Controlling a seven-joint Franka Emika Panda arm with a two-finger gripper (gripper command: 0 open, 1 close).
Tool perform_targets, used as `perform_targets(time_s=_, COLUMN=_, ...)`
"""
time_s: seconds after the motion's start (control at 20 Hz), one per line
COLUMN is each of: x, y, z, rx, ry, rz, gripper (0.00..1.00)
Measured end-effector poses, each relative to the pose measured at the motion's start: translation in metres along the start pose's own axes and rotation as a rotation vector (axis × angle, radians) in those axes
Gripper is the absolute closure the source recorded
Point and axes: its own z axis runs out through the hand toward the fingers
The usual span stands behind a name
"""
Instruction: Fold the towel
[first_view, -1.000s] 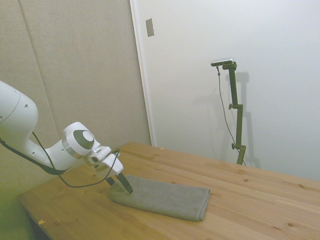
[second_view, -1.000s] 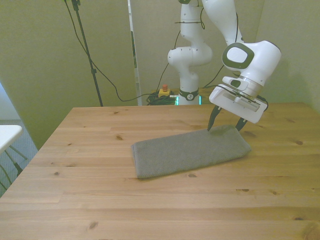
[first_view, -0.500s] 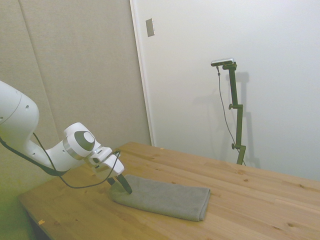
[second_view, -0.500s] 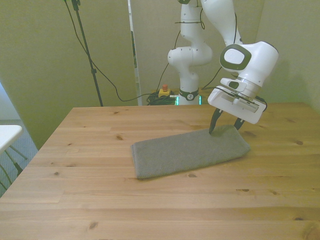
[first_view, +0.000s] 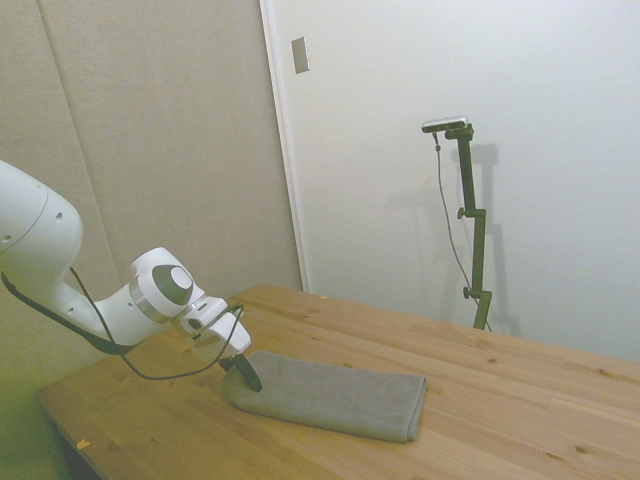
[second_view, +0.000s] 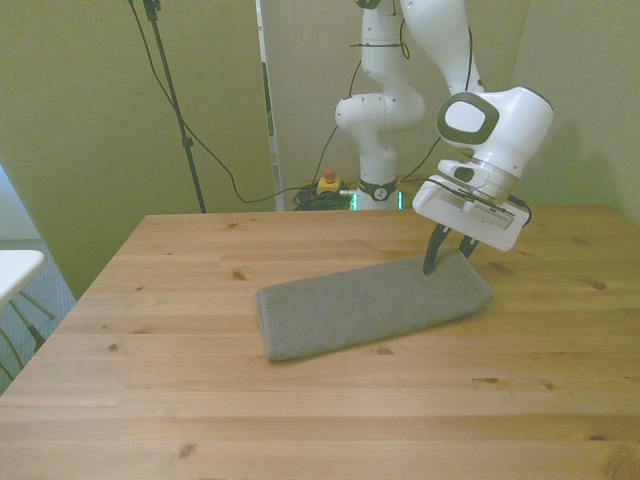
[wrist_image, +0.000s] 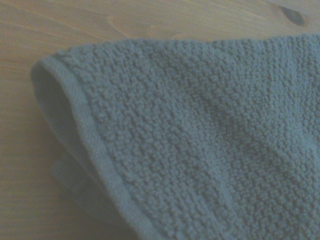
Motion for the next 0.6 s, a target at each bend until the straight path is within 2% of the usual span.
perform_targets(time_s=0.35, x=0.010, y=0.002, z=0.002, rx=0.009, ry=-0.014, rz=0.029, gripper=1.00)
perform_targets(time_s=0.6, x=0.050, y=0.004, z=0.000, rx=0.050, ry=-0.031, rz=0.090, gripper=1.00)
